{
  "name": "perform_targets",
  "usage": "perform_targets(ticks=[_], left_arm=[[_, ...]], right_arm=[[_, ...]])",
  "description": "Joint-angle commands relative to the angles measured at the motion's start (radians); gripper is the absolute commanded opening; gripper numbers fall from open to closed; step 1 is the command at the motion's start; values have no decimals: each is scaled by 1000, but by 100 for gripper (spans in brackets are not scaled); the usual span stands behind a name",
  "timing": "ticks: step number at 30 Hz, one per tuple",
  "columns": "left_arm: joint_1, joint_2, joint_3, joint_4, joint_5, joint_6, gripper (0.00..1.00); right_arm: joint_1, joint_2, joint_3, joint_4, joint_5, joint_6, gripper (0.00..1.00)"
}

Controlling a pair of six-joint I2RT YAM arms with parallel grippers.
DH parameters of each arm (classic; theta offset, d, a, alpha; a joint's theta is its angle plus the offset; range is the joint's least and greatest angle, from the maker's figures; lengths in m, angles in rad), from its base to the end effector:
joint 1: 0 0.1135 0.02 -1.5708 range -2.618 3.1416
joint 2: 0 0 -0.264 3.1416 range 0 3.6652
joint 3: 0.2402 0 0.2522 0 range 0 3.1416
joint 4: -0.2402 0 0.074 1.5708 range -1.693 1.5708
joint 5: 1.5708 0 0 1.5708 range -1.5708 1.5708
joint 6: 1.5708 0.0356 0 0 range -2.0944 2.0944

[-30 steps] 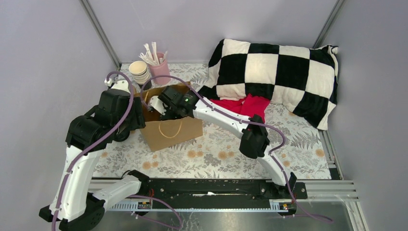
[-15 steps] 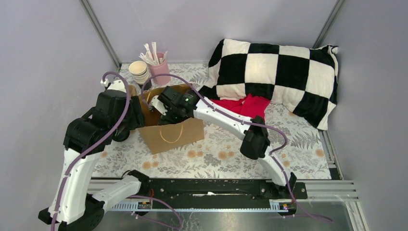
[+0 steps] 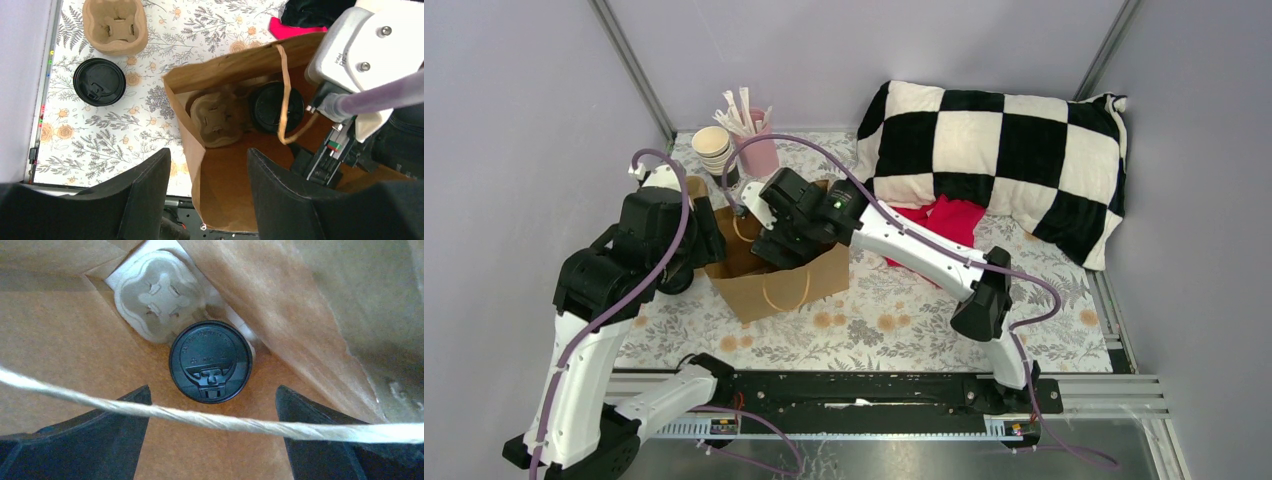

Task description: Pack the takeout coffee

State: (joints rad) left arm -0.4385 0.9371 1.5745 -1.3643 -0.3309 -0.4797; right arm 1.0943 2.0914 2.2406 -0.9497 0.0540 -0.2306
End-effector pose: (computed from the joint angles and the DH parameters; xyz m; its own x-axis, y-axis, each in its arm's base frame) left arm 0.1002 -0.0342 0.4487 -0.6176 -0.1924 -0.7625 -0.1164 0.9813 -0.1533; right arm 0.2131 0.4087 0.3596 -0.1216 -0.7332 -0.6691 -0.9223 0.3326 -0.1969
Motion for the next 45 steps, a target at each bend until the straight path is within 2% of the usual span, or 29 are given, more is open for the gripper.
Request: perform_targets(ticks=[1,17,20,24,28,34,37,40,42,45], left_arm=[[-3,3,16,49,-29,-7,62],[-3,92,179,69,48,-70,64],[-3,111,226,68,62,-80,66],[-3,173,330,82,89,-68,73],[-2,264,460,136,108,-49,79],[29,409,499,337,126,-19,88],[138,497,496,437,264,-24,89],[231,603,505,511,383,-41,87],[247,684,537,541,390,-18,85],[248,802,592,570,362,100,82]], right_arm=[[25,-69,43,4,17,46,100],[27,-142,192,-73,20,119,100],[27,-176,203,-57,18,133,100],[27,-258,187,-3,-3,151,100],[27,-376,110,86,42,168,100],[26,-577,-122,151,343,169,100],[7,-679,-256,134,470,183,100],[-40,-776,-389,122,525,222,100],[-70,-846,-467,122,521,224,100],[-90,-912,-554,124,496,217,100]])
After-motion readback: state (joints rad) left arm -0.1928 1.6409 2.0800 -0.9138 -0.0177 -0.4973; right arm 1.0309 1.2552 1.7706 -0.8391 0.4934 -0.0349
